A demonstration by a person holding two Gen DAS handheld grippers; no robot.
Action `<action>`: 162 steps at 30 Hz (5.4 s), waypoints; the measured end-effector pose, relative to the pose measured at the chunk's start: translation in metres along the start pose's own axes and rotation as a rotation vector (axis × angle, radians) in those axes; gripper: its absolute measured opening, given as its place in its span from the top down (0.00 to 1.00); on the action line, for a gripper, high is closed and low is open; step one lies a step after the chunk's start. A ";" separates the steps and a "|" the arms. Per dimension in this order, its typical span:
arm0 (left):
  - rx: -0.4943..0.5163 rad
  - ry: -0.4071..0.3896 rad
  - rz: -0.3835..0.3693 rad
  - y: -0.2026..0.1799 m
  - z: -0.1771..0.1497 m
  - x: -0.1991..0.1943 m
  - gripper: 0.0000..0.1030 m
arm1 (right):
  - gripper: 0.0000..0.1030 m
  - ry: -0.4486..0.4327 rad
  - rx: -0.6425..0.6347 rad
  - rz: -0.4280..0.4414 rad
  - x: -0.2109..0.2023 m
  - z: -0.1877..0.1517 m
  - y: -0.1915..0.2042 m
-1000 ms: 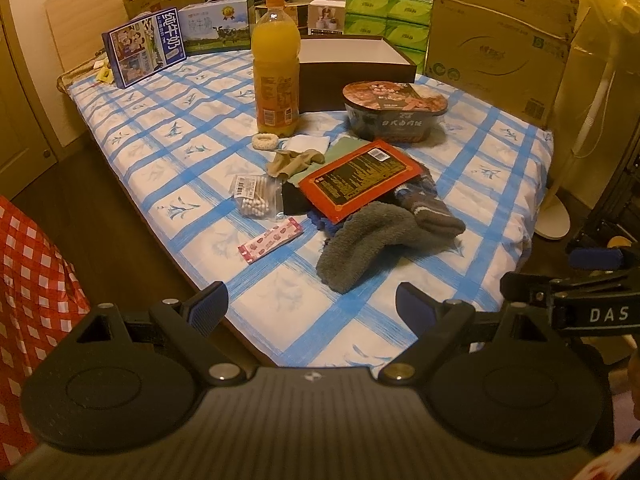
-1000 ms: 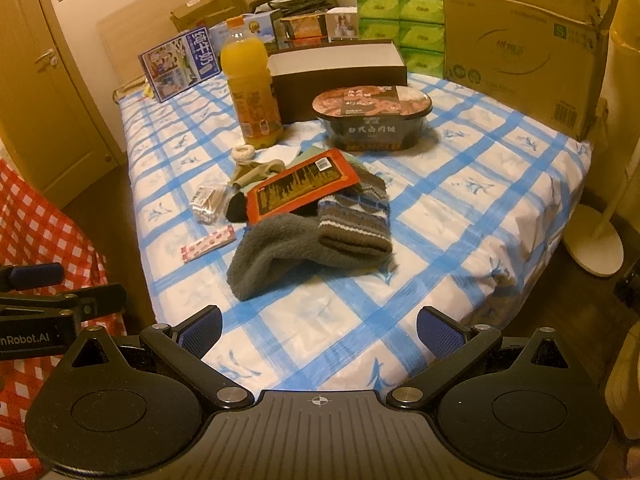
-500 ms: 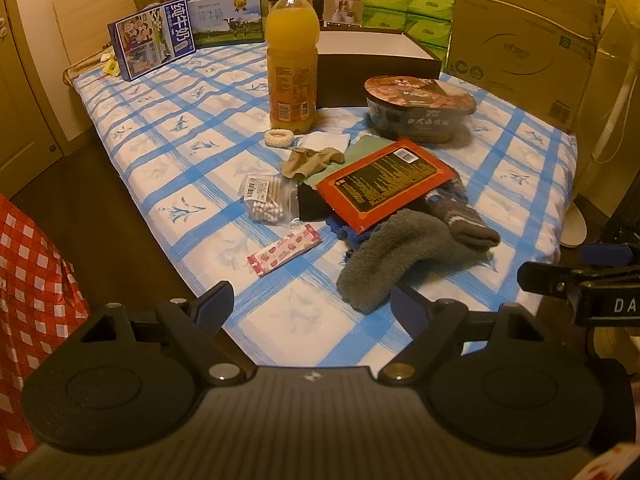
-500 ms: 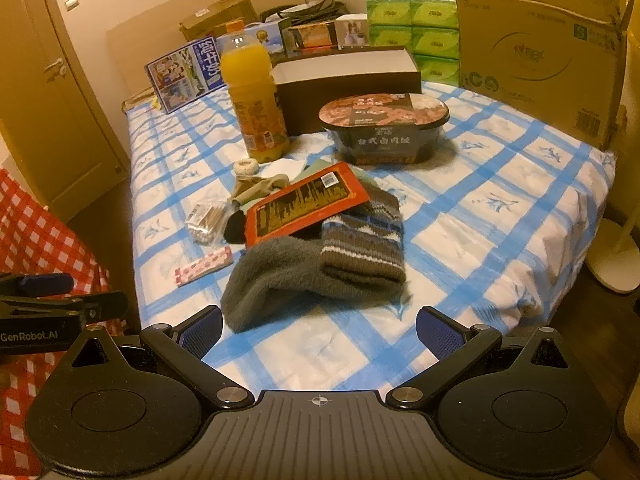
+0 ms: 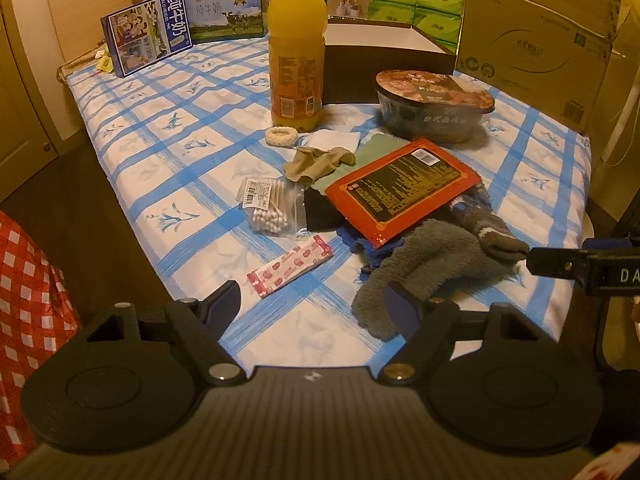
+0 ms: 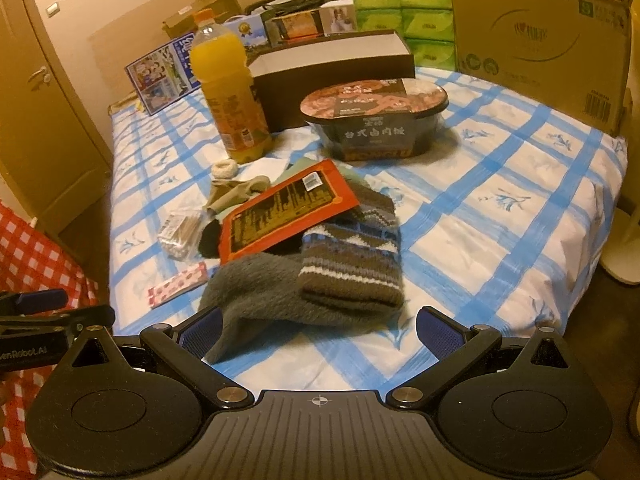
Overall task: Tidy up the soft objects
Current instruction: 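Reach the right gripper down and grasp the striped knit sock, then grasp the pink bandage strip with the left gripper while the right gripper lifts the sock, then carry the sock and bandage strip into the white box and open both grippers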
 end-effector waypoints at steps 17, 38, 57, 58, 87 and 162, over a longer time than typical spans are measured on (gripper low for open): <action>0.018 0.020 0.029 0.020 0.012 0.073 0.32 | 0.07 -0.008 0.060 -0.012 0.069 0.030 -0.031; 0.109 0.048 -0.019 0.022 0.008 0.116 0.36 | 0.56 0.058 0.137 0.023 0.115 0.025 -0.059; 0.262 0.079 -0.086 0.016 0.000 0.142 0.53 | 0.72 -0.023 0.127 -0.089 0.069 0.033 -0.098; 0.273 0.082 -0.100 0.016 0.000 0.143 0.55 | 0.72 -0.026 0.135 -0.088 0.068 0.033 -0.100; 0.240 0.073 -0.097 0.005 0.046 0.081 0.78 | 0.72 -0.110 0.185 0.008 0.000 0.055 -0.092; 0.332 -0.068 -0.328 0.014 0.432 0.353 0.58 | 0.35 -0.150 0.081 0.074 0.306 0.397 -0.040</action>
Point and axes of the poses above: each gripper's, at about its wrist camera, not at the fingertips, and x roughly the way its jaws point, y to its left, z to its top, the point moved 7 cm from there along x, roughly the way its jaws point, and after that the axes turned 3 degrees about z, right-handed, at the moved point
